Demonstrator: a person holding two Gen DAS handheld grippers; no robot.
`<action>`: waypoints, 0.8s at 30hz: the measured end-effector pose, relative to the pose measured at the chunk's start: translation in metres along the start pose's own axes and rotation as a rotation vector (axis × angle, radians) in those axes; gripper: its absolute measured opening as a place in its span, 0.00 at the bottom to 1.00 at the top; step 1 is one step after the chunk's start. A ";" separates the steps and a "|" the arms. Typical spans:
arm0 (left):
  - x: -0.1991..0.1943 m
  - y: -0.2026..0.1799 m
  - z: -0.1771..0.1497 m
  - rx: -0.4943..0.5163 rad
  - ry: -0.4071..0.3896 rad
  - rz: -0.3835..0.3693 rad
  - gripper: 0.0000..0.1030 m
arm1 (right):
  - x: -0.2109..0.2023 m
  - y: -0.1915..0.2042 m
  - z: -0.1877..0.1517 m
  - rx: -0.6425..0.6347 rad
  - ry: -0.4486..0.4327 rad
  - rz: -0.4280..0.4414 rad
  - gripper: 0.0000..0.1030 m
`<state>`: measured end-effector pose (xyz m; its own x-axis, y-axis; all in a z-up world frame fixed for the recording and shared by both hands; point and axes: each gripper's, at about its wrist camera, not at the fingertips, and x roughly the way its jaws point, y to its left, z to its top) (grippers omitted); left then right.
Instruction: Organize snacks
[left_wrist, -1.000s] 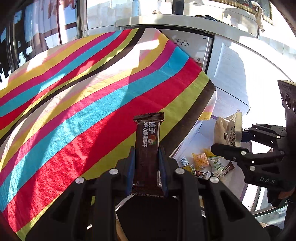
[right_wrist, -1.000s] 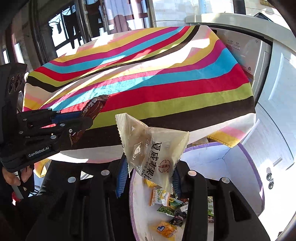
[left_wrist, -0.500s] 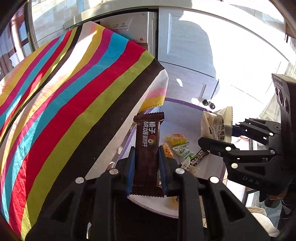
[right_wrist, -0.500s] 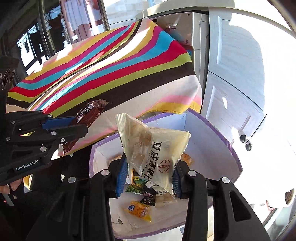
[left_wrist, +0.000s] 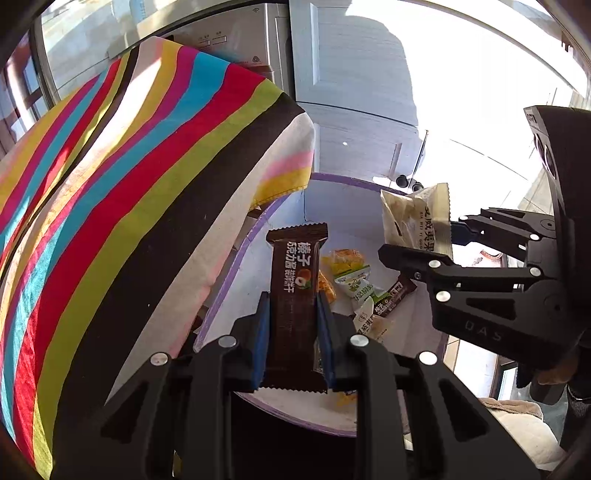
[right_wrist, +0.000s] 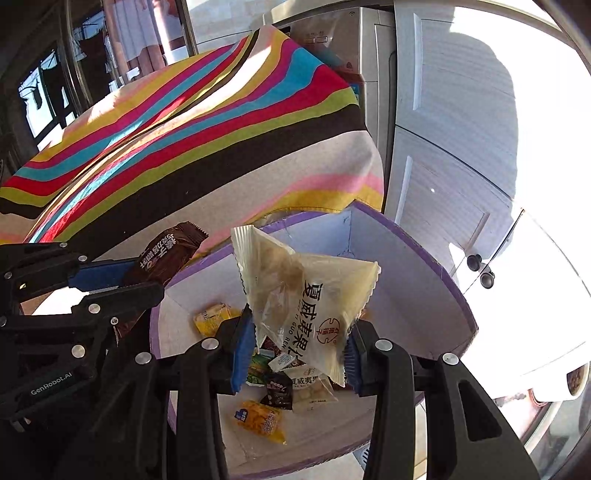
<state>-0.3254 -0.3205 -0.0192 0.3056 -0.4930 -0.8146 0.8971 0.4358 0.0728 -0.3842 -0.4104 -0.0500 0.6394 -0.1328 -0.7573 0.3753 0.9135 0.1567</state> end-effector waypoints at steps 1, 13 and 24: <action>0.000 0.000 0.000 -0.001 -0.001 -0.002 0.23 | 0.000 0.000 0.000 -0.001 0.001 -0.002 0.39; -0.046 0.018 0.010 -0.077 -0.199 0.029 0.92 | -0.011 0.006 0.006 -0.001 -0.045 -0.028 0.82; -0.113 0.066 0.019 -0.238 -0.341 -0.001 0.98 | -0.027 0.010 0.016 0.045 -0.123 -0.077 0.85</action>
<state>-0.2943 -0.2505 0.0889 0.4286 -0.6976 -0.5742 0.8112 0.5769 -0.0955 -0.3870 -0.4035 -0.0177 0.6839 -0.2506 -0.6852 0.4542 0.8812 0.1311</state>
